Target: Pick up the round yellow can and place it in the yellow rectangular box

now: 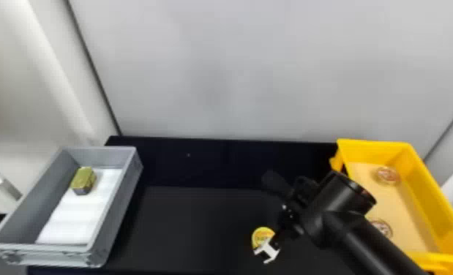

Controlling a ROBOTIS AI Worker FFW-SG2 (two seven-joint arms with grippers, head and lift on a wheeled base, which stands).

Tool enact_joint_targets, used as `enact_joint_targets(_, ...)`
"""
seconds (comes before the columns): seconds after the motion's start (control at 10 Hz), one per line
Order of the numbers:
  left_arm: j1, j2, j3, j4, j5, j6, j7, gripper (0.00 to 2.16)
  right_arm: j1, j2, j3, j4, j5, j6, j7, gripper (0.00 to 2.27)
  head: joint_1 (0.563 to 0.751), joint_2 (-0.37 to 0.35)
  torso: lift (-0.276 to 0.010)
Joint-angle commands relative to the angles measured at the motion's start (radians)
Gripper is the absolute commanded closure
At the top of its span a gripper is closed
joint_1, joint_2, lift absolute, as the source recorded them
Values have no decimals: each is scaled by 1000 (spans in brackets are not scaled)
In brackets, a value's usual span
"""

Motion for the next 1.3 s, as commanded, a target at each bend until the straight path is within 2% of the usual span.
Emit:
enact_joint_targets(0.0,0,-3,-2,3,0,-10,0,131,0,7,7,42,-15,-32,-22,35,694,54,-3)
enact_joint_targets(0.5,-3,-5,-13,7,0,-17,-1,131,-12,7,37,74,-21,-77,-66,55,694,54,-3)
enact_joint_targets(0.6,-2,-7,-11,7,1,-19,0,131,-12,5,41,74,-21,-72,-71,127,694,54,-3)
enact_joint_targets(0.8,1,-10,-11,9,1,-17,-1,131,-14,0,46,59,-20,-43,-82,699,694,54,-3)
enact_joint_targets(1.0,1,-8,-11,9,0,-16,-1,131,-12,-3,46,51,-20,-29,-83,865,694,54,-3)
enact_joint_targets(1.2,1,-8,-10,9,1,-14,-1,131,-11,-3,46,43,-20,-29,-83,865,694,54,-3)
